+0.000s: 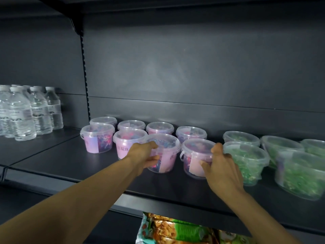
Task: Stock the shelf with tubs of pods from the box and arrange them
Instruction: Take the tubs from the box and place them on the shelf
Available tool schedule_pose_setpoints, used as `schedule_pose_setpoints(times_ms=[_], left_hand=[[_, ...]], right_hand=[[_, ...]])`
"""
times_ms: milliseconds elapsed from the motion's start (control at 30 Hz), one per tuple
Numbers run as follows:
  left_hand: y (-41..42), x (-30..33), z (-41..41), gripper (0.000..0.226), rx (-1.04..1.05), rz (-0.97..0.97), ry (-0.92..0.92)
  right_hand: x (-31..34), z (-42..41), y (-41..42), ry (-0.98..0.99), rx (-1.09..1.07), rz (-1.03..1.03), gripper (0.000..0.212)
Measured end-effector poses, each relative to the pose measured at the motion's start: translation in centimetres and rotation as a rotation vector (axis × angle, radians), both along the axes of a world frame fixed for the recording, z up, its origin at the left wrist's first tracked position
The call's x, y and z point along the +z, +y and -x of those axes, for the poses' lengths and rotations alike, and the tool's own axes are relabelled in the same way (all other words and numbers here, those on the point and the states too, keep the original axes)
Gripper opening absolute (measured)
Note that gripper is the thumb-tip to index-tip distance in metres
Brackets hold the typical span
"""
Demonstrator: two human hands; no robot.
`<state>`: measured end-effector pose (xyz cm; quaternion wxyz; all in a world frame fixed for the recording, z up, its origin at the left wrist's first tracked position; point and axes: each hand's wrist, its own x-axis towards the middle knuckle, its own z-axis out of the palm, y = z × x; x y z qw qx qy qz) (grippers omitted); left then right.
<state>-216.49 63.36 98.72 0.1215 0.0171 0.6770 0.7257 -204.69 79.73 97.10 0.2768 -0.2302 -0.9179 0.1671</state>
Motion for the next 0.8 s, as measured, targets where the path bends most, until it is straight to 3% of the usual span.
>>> schedule_pose_setpoints(times_ms=[67,200,367,467,800], left_hand=[[0.2,0.2,0.5,0.018,0.010,-0.018,-0.018],[0.5,0.5,1.3,0.031,0.023,-0.095,-0.047],[-0.1,0.5,2.0,0.004,0.110,-0.076,-0.051],[-1.3,0.6,2.3,0.015,0.174,-0.073,-0.056],[-0.5,0.8,1.6,0.013,0.105,-0.064,-0.080]], right_hand=[[0.0,0.1,0.1,0.009,0.002,0.006,0.041],[0.0,0.8,0.3,0.016,-0.007,0.007,0.041],[0.0,1.7,-0.3,-0.016,0.035,-0.019,0.046],[0.2,2.4,-1.1,-0.035,0.085,-0.015,0.047],[0.6,2.3,-0.2,0.000,0.026,-0.046,0.046]])
